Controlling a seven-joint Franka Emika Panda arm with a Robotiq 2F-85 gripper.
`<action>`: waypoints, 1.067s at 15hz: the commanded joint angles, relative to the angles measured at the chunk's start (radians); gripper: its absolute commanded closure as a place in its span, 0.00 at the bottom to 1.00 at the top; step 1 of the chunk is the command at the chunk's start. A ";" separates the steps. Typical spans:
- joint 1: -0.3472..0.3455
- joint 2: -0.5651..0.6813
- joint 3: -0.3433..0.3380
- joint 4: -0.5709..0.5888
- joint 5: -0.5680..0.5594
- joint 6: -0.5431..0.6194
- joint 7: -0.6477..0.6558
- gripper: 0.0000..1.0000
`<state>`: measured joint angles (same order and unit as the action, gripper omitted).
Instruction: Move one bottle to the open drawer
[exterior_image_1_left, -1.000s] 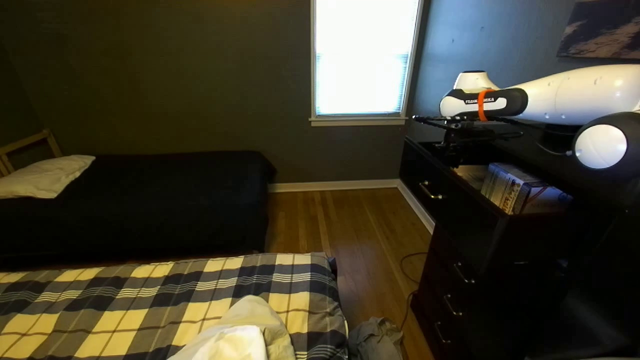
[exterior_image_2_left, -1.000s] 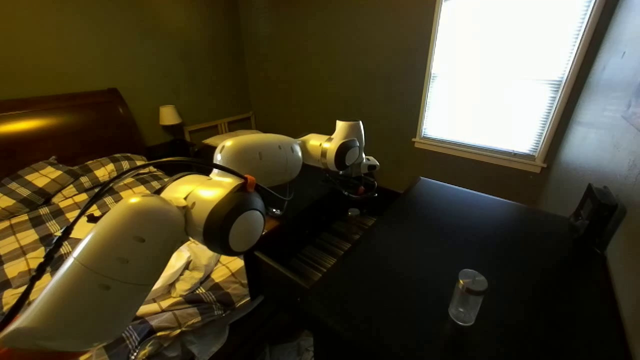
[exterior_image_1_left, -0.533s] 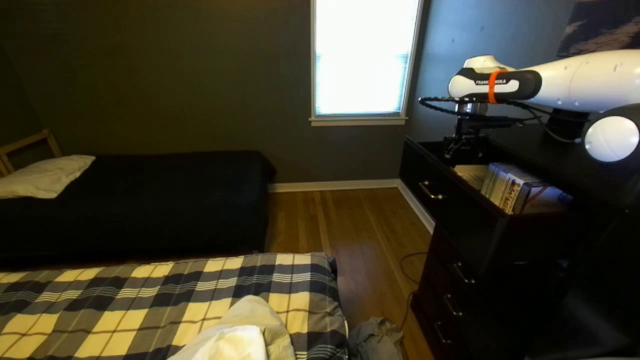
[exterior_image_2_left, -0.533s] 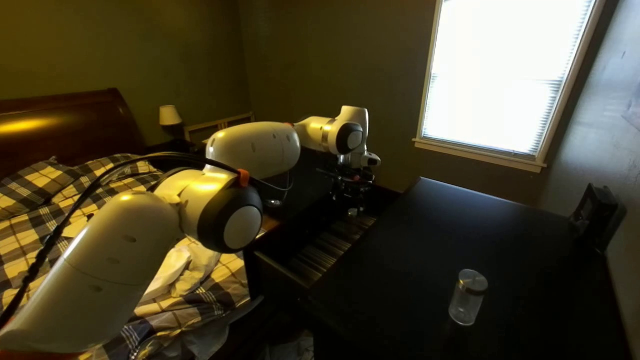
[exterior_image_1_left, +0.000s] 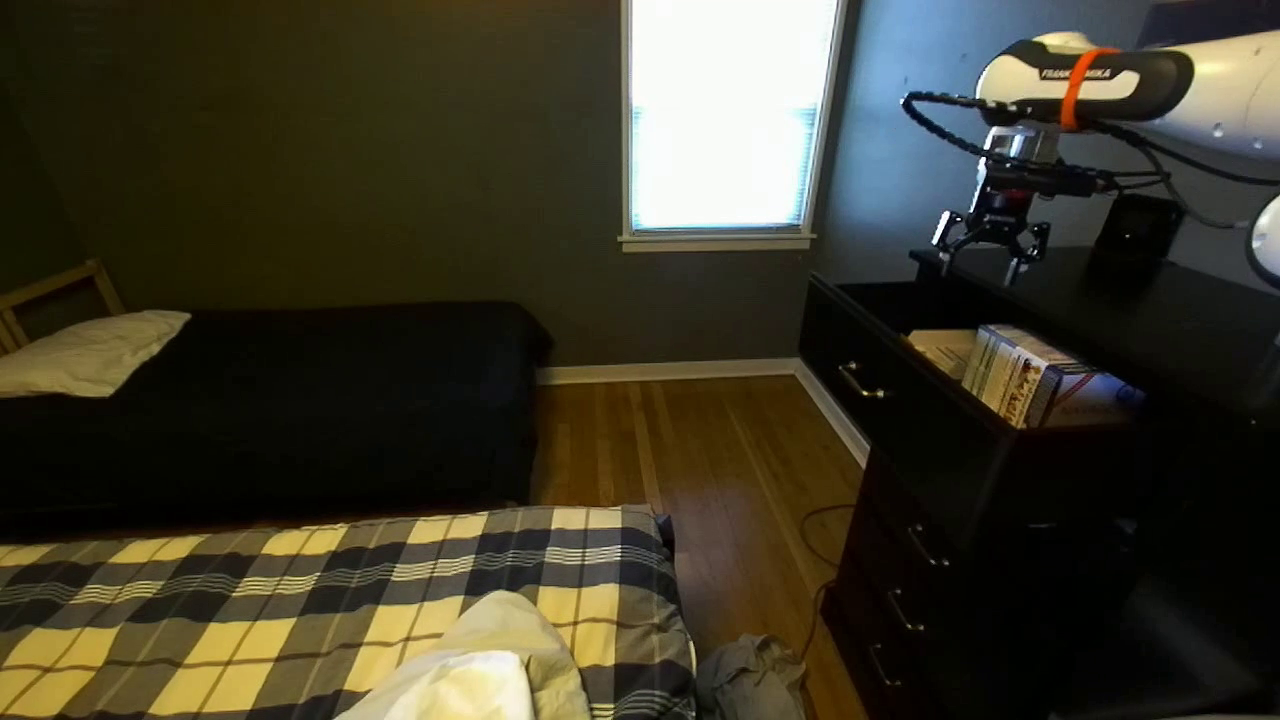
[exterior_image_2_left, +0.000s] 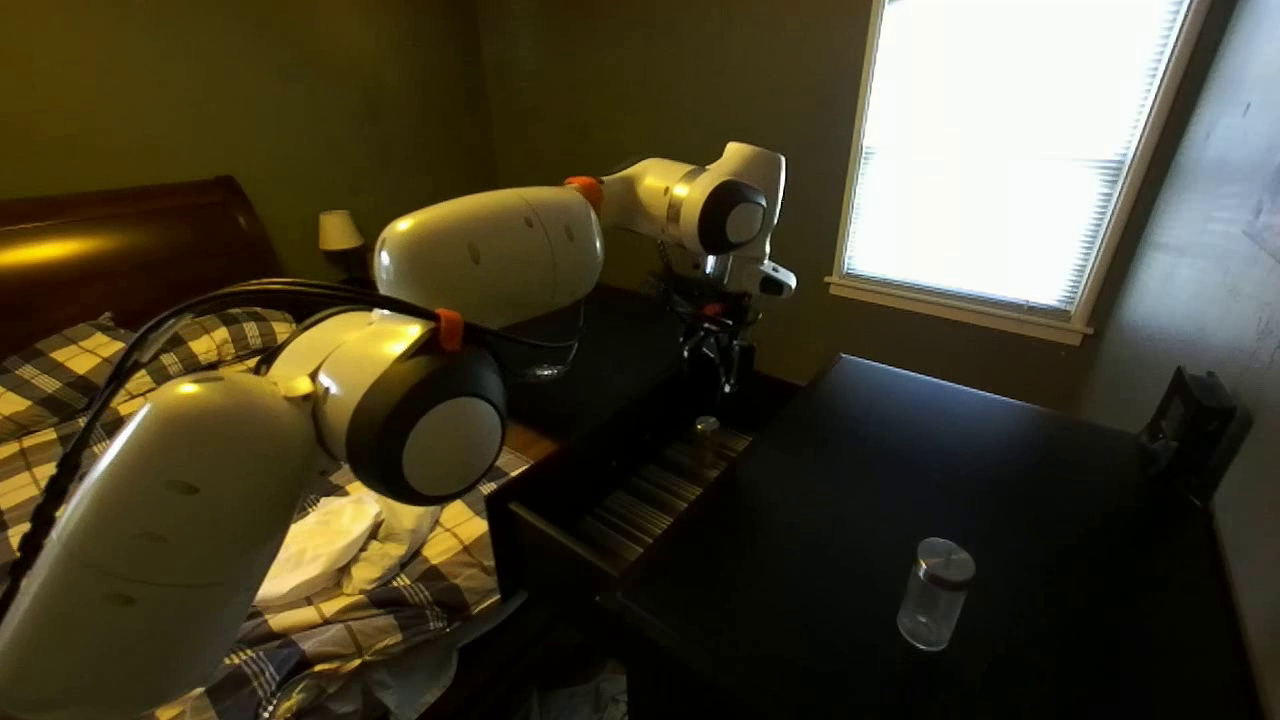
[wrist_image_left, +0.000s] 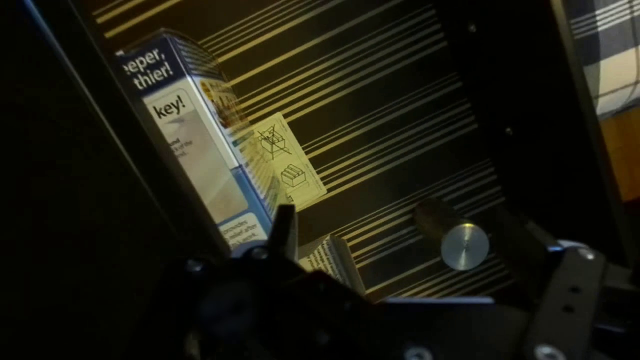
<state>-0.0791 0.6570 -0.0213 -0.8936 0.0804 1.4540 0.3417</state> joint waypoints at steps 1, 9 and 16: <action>-0.048 -0.096 -0.019 -0.076 0.061 0.000 0.134 0.00; -0.055 -0.270 -0.123 -0.258 -0.028 0.069 0.446 0.00; -0.047 -0.290 -0.137 -0.288 -0.093 0.063 0.490 0.00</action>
